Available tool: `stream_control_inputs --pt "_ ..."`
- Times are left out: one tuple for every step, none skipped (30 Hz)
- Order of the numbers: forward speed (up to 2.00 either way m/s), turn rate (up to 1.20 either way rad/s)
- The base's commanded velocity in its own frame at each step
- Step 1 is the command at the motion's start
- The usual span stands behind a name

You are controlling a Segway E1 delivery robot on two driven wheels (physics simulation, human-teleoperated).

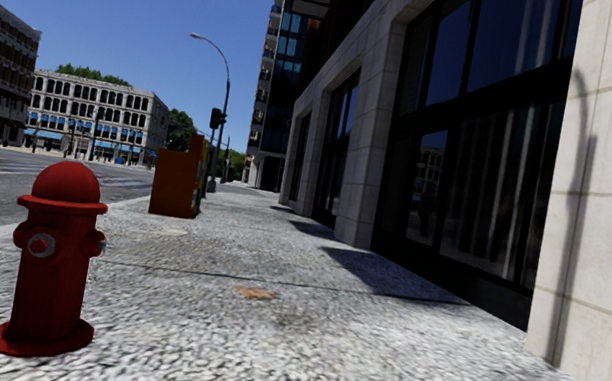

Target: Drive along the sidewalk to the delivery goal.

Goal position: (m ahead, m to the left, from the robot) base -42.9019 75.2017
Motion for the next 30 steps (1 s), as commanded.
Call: stream_control_inputs --pt "2.00 0.00" --pt "2.00 0.00" --pt "2.00 0.00" --pt "2.00 0.00" --pt "2.00 0.00" --pt "2.00 0.00" --pt "2.00 0.00" --pt "2.00 0.00" --pt "2.00 0.00" --pt "2.00 0.00" --pt "2.00 0.00" --pt "2.00 0.00" --pt "2.00 0.00" --pt "2.00 0.00" --pt "2.00 0.00" --pt "2.00 0.00" --pt "2.00 0.00" --pt "2.00 0.00" --pt "2.00 0.00" --pt "2.00 0.00" --pt "2.00 0.00" --pt "2.00 0.00" --pt "2.00 0.00" --pt "2.00 0.00" --pt "2.00 0.00" --pt "2.00 0.00" --pt "2.00 0.00" --pt "2.00 0.00" --pt "2.00 0.00" --pt "2.00 0.00"
